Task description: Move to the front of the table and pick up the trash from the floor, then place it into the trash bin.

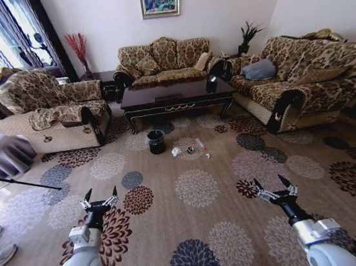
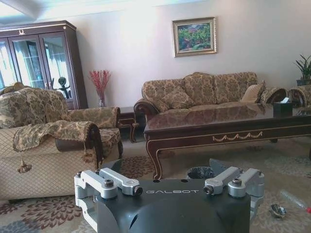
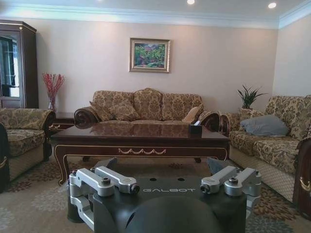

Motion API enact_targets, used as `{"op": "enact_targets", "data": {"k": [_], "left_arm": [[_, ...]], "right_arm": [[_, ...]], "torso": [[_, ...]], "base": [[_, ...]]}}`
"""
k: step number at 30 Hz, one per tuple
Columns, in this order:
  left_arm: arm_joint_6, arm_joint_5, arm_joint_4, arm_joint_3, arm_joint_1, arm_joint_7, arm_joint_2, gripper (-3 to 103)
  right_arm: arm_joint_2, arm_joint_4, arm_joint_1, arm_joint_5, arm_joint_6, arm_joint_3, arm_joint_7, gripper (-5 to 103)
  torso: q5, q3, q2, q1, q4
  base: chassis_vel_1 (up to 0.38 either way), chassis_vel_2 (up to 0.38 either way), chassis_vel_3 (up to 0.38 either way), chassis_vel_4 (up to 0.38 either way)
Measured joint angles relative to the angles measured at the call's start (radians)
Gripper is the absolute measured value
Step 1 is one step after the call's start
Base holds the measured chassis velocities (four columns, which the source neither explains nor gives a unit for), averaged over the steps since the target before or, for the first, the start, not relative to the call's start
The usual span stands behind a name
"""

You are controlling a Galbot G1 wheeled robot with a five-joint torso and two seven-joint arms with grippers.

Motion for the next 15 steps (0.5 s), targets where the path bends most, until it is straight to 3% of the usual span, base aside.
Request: {"op": "enact_targets", "data": {"k": [5, 10, 15], "left_arm": [[-0.014, 0.014, 0.0, 0.021, 0.021, 0.015, 0.004, 100], [-0.049, 0.014, -0.005, 0.029, 0.055, 0.076, 0.006, 100], [-0.056, 0.013, -0.003, 0.033, 0.054, 0.079, 0.001, 100]], "right_arm": [[-0.002, 0.004, -0.003, -0.002, -0.001, 0.002, 0.0, 100], [0.002, 0.007, -0.01, -0.009, 0.003, -0.001, 0.003, 100], [0.008, 0.009, -0.016, -0.021, 0.007, -0.008, 0.003, 100]], "torso": [[0.0, 0.0, 0.0, 0.0, 0.0001], [0.0, 0.0, 0.0, 0.0, 0.0003], [0.0001, 0.0, 0.0, 0.0, 0.0]], "base": [[0.0, 0.0, 0.0, 0.0], [0.0, 0.0, 0.0, 0.0], [0.0, 0.0, 0.0, 0.0]]}}
